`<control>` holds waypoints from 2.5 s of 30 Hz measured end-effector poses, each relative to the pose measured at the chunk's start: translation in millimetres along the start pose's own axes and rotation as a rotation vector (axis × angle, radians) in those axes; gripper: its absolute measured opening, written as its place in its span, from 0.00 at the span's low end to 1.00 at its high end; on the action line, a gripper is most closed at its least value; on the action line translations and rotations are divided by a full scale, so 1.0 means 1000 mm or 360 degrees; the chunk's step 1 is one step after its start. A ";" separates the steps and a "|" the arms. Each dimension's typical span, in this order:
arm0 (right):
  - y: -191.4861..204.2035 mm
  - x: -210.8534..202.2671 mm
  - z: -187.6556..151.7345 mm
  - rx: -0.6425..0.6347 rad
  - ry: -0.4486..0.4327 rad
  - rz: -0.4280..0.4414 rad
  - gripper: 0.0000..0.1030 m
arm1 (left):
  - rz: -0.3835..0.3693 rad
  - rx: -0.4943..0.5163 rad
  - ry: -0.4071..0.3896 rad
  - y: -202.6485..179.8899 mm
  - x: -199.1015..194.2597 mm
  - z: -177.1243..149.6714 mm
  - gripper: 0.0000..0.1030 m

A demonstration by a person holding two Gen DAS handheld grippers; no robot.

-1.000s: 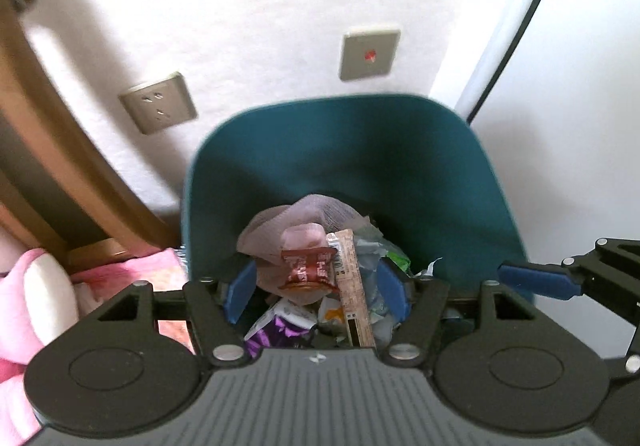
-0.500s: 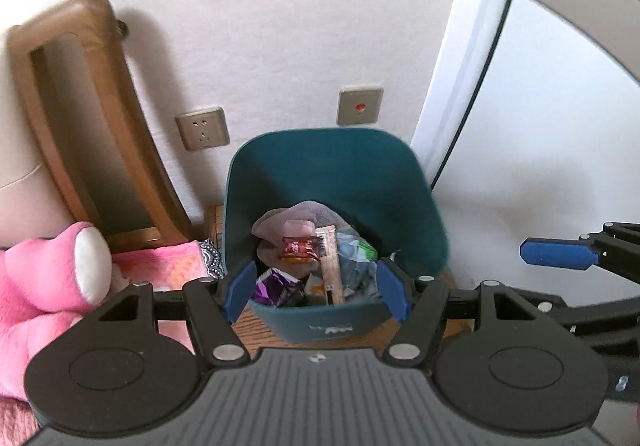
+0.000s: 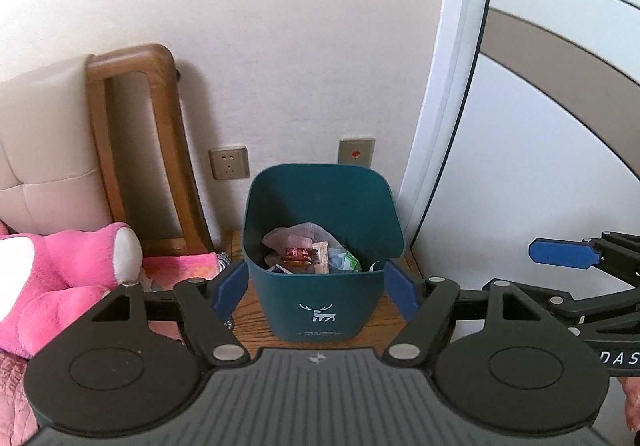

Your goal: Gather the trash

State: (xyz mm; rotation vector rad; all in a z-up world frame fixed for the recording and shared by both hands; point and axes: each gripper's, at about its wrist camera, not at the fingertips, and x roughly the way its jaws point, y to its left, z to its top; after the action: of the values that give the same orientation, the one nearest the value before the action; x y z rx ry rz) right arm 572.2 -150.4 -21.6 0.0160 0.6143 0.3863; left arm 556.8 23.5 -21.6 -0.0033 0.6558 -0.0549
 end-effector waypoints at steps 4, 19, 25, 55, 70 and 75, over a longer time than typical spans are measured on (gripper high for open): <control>0.009 -0.019 -0.005 -0.0028 -0.0059 0.0016 0.81 | -0.0004 0.0009 -0.0061 -0.004 -0.021 -0.013 0.77; 0.025 -0.065 -0.017 0.0000 -0.0239 -0.0008 1.00 | -0.0085 -0.0101 -0.0107 0.004 -0.059 -0.034 0.91; 0.033 -0.071 -0.023 -0.0015 -0.0252 -0.0055 1.00 | -0.0076 -0.0084 -0.0154 0.000 -0.070 -0.041 1.00; 0.025 -0.074 -0.027 0.0031 -0.0290 -0.0068 1.00 | -0.0040 -0.0003 -0.0234 -0.004 -0.097 -0.046 1.00; 0.024 -0.065 -0.025 0.0057 -0.0271 -0.0064 1.00 | -0.0044 -0.0004 -0.0196 -0.004 -0.087 -0.046 1.00; 0.024 -0.061 -0.024 0.0060 -0.0257 -0.0074 1.00 | -0.0060 -0.0009 -0.0167 -0.002 -0.080 -0.044 1.00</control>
State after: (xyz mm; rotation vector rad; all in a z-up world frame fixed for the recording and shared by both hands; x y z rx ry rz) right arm 504.9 -152.6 -3.8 0.0683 0.4616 0.3250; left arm 466.8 26.2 -7.8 -0.0239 0.5508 -0.0888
